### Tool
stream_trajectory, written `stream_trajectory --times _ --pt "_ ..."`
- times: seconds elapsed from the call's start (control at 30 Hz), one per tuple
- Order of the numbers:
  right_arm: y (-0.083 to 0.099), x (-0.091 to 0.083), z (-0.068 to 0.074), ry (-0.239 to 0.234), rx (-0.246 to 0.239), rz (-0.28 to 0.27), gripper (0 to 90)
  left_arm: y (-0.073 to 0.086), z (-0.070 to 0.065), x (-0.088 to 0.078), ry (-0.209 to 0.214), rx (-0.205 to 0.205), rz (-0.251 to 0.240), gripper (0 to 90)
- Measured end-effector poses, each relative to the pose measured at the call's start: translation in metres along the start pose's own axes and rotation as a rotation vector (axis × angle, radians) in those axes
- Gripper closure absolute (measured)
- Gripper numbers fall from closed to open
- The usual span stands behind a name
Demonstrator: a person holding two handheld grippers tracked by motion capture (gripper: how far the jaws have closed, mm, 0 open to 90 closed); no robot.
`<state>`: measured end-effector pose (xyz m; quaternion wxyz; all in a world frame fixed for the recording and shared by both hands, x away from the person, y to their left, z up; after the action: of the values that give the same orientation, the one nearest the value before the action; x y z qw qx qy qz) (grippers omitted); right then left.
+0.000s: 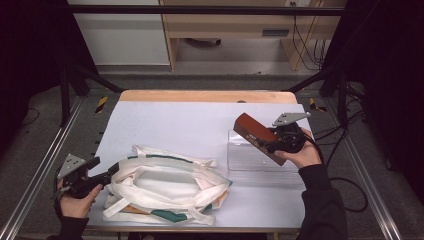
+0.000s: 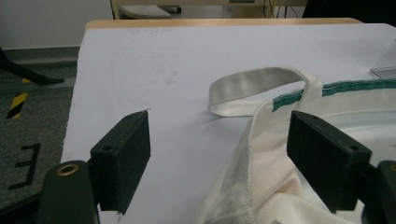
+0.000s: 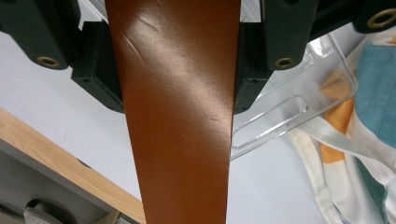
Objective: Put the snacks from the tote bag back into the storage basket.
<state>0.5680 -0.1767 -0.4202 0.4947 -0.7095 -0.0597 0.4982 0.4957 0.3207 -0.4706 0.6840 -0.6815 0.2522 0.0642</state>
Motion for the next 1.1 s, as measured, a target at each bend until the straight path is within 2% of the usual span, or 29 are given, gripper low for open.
stream_trajectory --times 0.43,0.83,1.1 --pt "0.014 0.012 0.003 -0.026 -0.024 0.038 43.1 -0.001 -0.001 -0.001 0.003 0.005 -0.011 21.5" --pt "0.019 0.016 0.007 -0.05 -0.027 0.043 43.1 -0.002 0.0 -0.001 0.002 0.005 -0.014 21.5" --pt "0.022 0.019 0.01 -0.064 -0.046 0.046 43.1 -0.002 -0.001 -0.001 0.005 0.006 -0.013 21.5"
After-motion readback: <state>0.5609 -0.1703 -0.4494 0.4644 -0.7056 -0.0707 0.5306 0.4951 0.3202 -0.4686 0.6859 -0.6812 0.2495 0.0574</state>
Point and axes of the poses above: each handheld gripper's, and its own axes: x roughly forward along the jaws, y roughly out of its underside, z roughly to its left, the point moved 9 cm from there along x, roughly forward along the jaws, and after that the axes turned 6 degrees about -y, right-handed, at the moved point
